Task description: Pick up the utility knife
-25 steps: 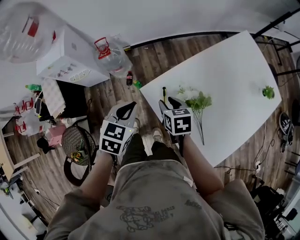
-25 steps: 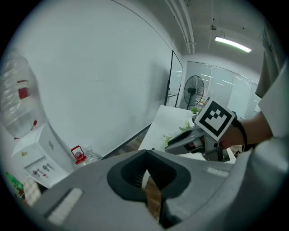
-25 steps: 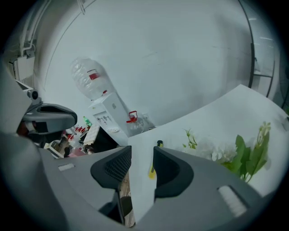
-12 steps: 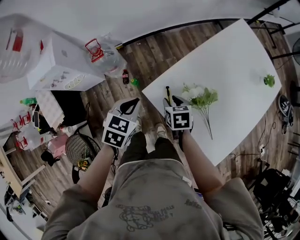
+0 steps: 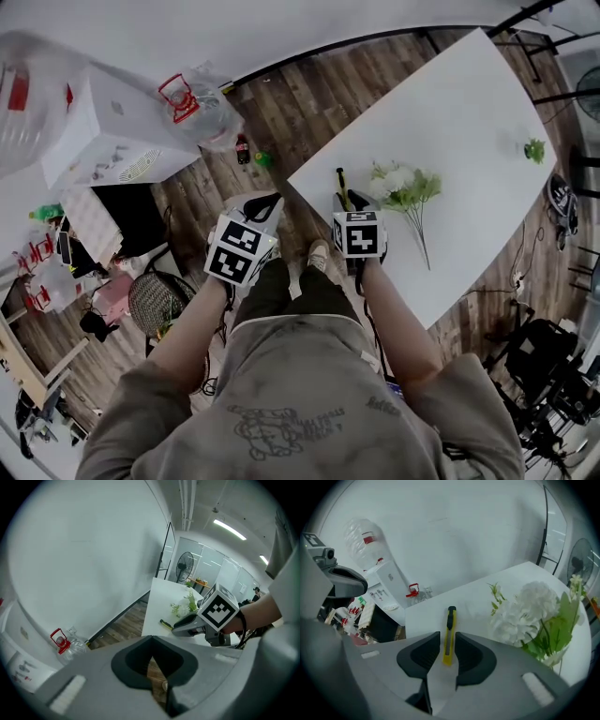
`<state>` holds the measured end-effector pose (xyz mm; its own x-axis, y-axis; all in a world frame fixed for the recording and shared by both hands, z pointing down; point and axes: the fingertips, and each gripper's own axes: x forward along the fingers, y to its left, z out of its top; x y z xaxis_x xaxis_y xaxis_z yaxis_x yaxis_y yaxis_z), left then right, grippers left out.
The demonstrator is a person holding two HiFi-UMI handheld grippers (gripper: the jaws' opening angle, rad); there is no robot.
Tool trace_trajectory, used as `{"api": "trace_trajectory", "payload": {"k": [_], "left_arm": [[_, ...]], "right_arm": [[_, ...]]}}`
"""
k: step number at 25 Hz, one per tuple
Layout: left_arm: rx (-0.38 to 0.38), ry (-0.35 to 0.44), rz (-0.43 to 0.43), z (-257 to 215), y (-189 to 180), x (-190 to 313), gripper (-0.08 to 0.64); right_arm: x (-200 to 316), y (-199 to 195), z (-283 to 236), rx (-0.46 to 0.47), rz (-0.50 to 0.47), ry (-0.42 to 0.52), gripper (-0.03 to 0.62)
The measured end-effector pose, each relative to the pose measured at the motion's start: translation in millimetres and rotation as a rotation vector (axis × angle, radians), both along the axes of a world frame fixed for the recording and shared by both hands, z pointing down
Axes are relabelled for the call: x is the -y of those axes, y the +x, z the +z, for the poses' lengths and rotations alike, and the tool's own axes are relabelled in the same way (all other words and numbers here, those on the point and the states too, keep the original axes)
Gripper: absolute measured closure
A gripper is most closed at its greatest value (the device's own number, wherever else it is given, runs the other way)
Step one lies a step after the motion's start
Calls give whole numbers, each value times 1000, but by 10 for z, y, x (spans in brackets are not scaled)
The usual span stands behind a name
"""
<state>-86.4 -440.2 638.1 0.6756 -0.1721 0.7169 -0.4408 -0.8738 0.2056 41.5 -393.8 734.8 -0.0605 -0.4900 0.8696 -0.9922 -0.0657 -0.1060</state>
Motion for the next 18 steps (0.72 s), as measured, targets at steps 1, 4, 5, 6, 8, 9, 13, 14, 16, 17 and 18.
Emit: {"api": "trace_trajectory", "payload": {"k": [1, 4, 5, 6, 8, 9, 13, 14, 16, 17, 18], "left_arm": [[1, -4, 3, 10, -8, 3, 560], [9, -11, 12, 26, -49, -1, 560], [11, -11, 12, 24, -61, 0, 560], [11, -9, 12, 17, -62, 2, 560], [8, -2, 14, -7, -46, 4, 560], [7, 3, 15, -24, -43, 7, 560], [-1, 27, -1, -136, -64, 66, 560], [-6, 32, -5, -175, -63, 80, 560], [-16, 36, -7, -271, -52, 73, 560], [-22, 43, -6, -333, -44, 68, 560], [-29, 56, -4, -408, -32, 78, 560]], "right_arm": [[2, 17, 1, -12, -2, -1, 472], [-6, 16, 15, -22, -10, -12, 511], [-5, 4, 14, -17, -14, -14, 511], [-2, -1, 5, -10, -16, -12, 512], [5, 7, -58, -4, -17, 3, 512], [13, 10, -111, -5, -20, 16, 512], [108, 33, -410, 7, -19, 88, 512], [138, 52, -505, 8, -16, 108, 512], [158, 87, -716, 11, -16, 145, 512], [159, 97, -832, 13, -18, 164, 512], [170, 102, -955, 17, -21, 186, 511]]}}
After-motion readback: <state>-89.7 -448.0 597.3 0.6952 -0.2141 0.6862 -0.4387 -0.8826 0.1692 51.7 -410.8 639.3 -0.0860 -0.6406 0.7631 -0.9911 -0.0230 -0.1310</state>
